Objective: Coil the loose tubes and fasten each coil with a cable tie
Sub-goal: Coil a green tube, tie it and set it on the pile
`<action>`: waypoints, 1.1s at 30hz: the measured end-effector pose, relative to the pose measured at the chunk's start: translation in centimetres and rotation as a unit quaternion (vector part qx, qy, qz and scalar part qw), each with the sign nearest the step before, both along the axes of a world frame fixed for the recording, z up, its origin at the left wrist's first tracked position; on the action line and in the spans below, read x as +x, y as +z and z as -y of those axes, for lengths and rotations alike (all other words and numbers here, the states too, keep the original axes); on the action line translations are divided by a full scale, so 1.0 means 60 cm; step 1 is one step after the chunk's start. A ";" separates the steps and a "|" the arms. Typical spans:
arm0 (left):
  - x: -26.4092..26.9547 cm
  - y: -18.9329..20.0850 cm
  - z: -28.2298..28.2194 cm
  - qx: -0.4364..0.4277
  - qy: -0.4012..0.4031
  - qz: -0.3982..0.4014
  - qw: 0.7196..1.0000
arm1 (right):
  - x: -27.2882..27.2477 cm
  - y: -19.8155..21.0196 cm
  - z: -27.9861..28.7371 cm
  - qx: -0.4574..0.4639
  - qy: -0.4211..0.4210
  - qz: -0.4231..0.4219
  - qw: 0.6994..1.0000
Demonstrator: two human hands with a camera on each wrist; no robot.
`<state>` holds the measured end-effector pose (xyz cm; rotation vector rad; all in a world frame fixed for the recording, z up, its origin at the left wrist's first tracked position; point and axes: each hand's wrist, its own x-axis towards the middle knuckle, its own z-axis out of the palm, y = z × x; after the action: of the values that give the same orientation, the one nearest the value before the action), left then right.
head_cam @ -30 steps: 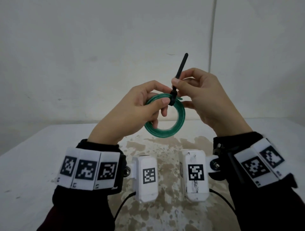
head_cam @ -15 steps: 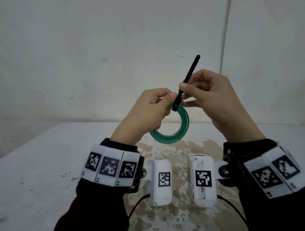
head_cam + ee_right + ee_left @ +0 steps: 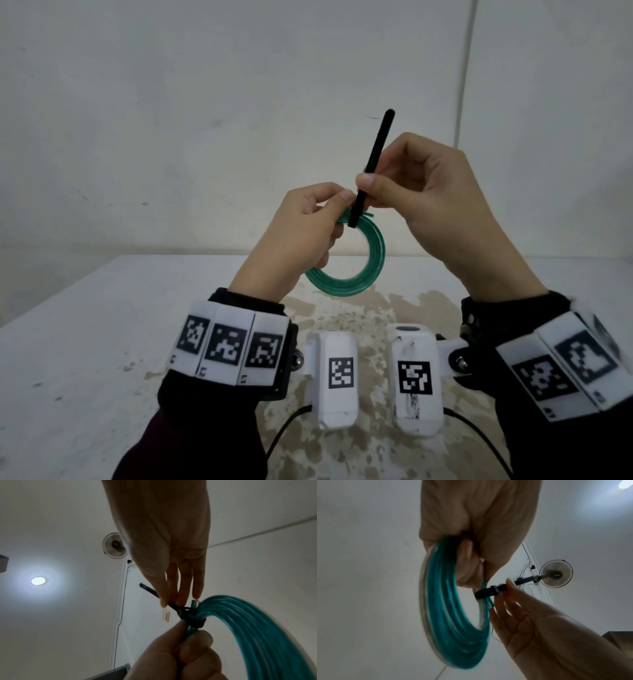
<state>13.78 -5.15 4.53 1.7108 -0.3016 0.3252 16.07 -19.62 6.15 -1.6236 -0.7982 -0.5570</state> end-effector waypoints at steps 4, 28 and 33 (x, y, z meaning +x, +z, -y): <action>-0.009 0.009 0.004 -0.014 -0.028 0.008 0.999 | 0.005 -0.003 0.003 0.046 0.003 -0.045 0.998; 0.002 -0.006 0.035 -0.007 0.060 0.073 0.996 | -0.023 -0.042 0.063 -0.143 -0.012 -0.233 0.962; -0.012 -0.011 0.090 -0.094 -0.040 0.085 0.991 | -0.056 -0.051 0.117 -0.080 -0.022 -0.229 0.970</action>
<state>13.07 -10.57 3.87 1.4851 -0.4502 0.4274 12.72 -26.62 3.08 -1.8287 -0.4708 -0.1337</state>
